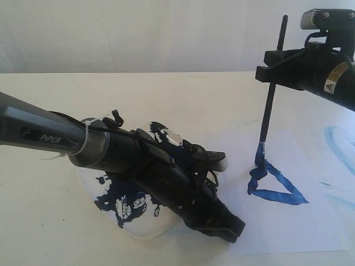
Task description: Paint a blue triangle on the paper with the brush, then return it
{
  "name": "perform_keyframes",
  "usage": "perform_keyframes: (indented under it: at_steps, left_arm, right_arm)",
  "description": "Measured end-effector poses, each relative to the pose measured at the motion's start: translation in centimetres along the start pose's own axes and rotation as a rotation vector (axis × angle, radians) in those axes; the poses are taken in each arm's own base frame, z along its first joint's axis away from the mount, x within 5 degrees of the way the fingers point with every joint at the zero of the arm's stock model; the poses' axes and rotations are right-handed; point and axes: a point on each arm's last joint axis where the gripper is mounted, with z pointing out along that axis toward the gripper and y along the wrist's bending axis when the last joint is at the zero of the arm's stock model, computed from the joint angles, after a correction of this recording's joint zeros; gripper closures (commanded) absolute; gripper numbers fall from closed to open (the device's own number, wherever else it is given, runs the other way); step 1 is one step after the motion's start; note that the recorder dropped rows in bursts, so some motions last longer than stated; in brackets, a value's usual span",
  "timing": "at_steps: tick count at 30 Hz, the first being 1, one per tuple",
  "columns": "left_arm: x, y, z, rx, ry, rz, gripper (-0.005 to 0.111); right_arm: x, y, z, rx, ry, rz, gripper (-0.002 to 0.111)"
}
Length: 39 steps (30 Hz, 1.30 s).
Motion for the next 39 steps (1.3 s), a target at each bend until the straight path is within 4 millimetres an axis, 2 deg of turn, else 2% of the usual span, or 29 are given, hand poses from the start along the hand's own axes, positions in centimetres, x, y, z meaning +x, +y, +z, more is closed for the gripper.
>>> perform_keyframes:
  at_steps: [39]
  left_arm:
    - [0.0,0.0,0.0,0.0,0.0,0.0,0.107]
  right_arm:
    - [0.96,0.81,-0.09,-0.083,0.112,0.129,0.108]
